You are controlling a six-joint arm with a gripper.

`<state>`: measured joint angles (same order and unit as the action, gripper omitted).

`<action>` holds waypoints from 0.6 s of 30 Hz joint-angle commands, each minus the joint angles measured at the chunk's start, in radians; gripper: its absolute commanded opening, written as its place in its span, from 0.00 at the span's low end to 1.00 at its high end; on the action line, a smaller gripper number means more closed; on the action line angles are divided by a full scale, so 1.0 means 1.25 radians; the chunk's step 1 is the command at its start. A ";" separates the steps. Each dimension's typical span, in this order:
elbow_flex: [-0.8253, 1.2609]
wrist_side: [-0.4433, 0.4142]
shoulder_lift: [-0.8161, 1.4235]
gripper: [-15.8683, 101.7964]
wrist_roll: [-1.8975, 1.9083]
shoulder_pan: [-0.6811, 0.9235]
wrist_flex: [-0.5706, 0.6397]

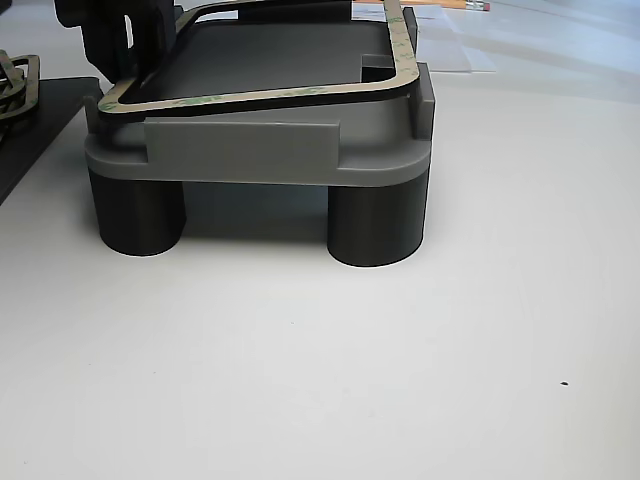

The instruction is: Move top rectangular frame to the holder.

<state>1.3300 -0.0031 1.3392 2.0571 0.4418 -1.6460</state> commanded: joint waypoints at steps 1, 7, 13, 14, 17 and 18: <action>-0.027 0.002 0.012 0.04 -0.001 -0.016 -0.009; -0.029 0.011 0.012 0.04 0.000 -0.016 -0.009; -0.028 0.015 0.012 0.04 0.000 -0.016 -0.009; -0.028 0.015 0.011 0.04 0.000 -0.016 -0.009; -0.032 0.013 0.006 0.04 0.000 -0.016 -0.009; -0.032 0.013 0.006 0.04 0.000 -0.016 -0.009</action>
<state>1.3192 0.0123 1.3269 2.0555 0.4372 -1.6460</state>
